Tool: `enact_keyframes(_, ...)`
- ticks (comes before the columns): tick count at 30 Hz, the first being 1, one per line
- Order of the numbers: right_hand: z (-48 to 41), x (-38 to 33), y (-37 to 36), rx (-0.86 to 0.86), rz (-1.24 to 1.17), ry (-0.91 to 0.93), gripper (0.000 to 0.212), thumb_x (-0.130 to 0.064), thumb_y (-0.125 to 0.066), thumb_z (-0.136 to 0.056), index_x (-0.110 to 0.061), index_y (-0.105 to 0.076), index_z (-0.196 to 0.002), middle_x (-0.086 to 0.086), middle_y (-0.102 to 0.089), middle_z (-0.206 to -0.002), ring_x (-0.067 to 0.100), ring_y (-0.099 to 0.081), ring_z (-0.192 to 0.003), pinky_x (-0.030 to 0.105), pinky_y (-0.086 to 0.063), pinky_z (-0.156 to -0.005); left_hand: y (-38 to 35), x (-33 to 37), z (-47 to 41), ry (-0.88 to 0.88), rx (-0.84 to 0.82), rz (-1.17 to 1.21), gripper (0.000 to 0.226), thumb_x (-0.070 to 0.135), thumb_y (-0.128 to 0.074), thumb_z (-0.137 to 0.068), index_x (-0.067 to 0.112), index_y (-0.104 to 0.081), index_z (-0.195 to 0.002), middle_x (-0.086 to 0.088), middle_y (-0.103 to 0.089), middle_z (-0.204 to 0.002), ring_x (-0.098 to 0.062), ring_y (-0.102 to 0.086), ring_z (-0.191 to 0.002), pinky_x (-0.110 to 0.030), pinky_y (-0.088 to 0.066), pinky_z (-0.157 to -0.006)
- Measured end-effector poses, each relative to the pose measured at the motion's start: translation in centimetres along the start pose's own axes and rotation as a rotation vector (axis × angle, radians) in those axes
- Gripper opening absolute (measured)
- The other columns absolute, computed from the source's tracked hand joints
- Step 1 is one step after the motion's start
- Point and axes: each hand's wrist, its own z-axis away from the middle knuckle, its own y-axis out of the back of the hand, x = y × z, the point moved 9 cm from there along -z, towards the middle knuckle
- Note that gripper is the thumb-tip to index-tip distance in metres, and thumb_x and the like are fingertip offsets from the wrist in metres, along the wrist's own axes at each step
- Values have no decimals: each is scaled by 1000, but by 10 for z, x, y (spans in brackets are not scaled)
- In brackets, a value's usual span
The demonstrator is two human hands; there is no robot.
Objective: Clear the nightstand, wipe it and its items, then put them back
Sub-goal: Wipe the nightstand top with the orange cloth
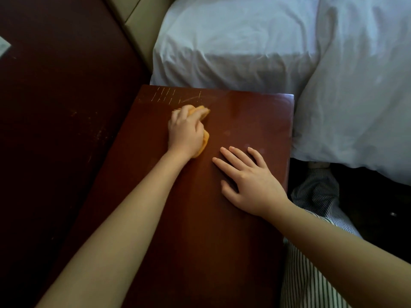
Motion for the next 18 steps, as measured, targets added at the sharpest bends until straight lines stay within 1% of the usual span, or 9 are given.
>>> enact_keyframes(2,1,0,0,0,-5,-2,53,-41,-37,-85,-22,-57,-130,7,-53,-137,26,-47,-129,51,-28,-107,4,4,20,-157,-63,45,44,15,-40,-87,28,-59,-124,-6,-51,-129,-26,-40,-117,-36,-33,-98)
enact_keyframes(4,1,0,0,-5,-10,-2,53,-41,-36,-85,-22,-56,-131,7,-52,-138,26,-45,-130,51,-27,-108,10,-6,33,-211,-95,52,43,15,-40,-87,27,-59,-124,-5,-52,-126,-24,-41,-115,-30,-32,-95)
enact_keyframes(5,1,0,0,-6,-9,-2,53,-41,-36,-85,-22,-55,-131,6,-51,-138,25,-45,-130,51,-27,-108,13,-16,33,-185,-87,42,42,14,-41,-89,27,-58,-125,-5,-51,-127,-23,-40,-115,-27,-31,-94)
enact_keyframes(7,1,1,-1,-13,-4,-2,53,-41,-36,-85,-22,-55,-132,6,-51,-139,25,-45,-131,51,-26,-108,18,-38,23,-42,-33,17,40,12,-43,-92,26,-55,-128,-6,-47,-131,-24,-38,-117,-27,-32,-93)
enact_keyframes(10,1,1,-2,-18,-13,-8,53,-41,-36,-85,-23,-54,-132,5,-50,-140,24,-44,-132,51,-26,-109,19,-50,2,195,64,-18,39,15,-41,-95,23,-52,-131,-8,-42,-135,-26,-36,-121,-35,-33,-99)
enact_keyframes(12,1,2,-2,-16,-19,-14,53,-41,-36,-85,-23,-54,-132,5,-50,-140,24,-44,-132,50,-27,-110,14,-43,-11,279,99,-41,38,17,-40,-96,23,-50,-132,-7,-41,-137,-27,-35,-123,-38,-30,-101)
enact_keyframes(15,1,1,-1,-11,-14,-7,53,-41,-37,-85,-22,-56,-131,6,-51,-138,25,-45,-130,51,-28,-109,4,-20,-23,268,87,-51,39,18,-38,-96,23,-49,-133,-7,-38,-139,-27,-34,-124,-38,-29,-100)
enact_keyframes(17,1,1,-1,-18,-11,-4,53,-41,-36,-85,-23,-55,-131,6,-51,-139,25,-44,-131,50,-25,-109,0,-5,-21,175,47,-53,39,18,-38,-96,23,-49,-133,-8,-36,-141,-28,-34,-122,-37,-30,-99)
enact_keyframes(18,1,1,-1,-23,-11,-5,54,-41,-36,-85,-23,-55,-132,6,-50,-139,25,-44,-131,49,-24,-109,-2,2,-15,100,20,-53,39,18,-38,-96,24,-49,-133,-9,-36,-140,-29,-35,-121,-37,-31,-98)
